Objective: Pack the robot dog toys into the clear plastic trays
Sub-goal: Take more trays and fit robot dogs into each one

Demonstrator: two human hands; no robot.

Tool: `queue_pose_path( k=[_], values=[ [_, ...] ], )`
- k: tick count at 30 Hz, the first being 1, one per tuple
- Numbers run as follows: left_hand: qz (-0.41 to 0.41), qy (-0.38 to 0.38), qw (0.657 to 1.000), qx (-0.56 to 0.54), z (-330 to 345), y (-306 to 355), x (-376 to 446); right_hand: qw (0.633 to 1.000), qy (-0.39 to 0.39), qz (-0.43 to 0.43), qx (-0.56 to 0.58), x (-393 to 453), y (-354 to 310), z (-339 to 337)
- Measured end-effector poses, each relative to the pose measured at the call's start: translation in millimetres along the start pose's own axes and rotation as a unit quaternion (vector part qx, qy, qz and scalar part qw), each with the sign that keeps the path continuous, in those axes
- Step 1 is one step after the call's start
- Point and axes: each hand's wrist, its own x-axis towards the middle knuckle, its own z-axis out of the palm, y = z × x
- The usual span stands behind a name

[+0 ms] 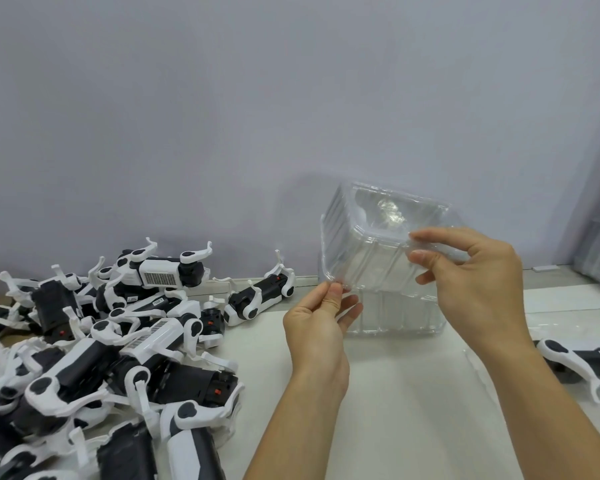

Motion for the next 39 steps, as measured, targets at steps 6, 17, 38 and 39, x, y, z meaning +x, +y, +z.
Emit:
queue_pose_path(
  k=[6, 17, 38, 39],
  values=[
    [0.015, 0.003, 1.0, 0.02, -1.0, -0.3, -0.3, 1.0, 0.001, 0.008, -0.011, -0.2, -3.5, -1.2],
    [0.064, -0.079, 0.994, 0.035, 1.2, 2.0, -5.4, 0.986, -0.074, -0.053, -0.137, -11.0, -20.4, 29.6],
    [-0.045, -0.046, 0.997, -0.046, 2.9, 9.3, -4.4, 0.998, -0.05, -0.019, 0.029, -11.4, -22.2, 17.1],
    [-0.041, -0.035, 0.998, -0.036, 2.9, 8.7, -4.1, 0.998, -0.045, -0.022, 0.035, -11.2, -25.5, 14.9]
  ],
)
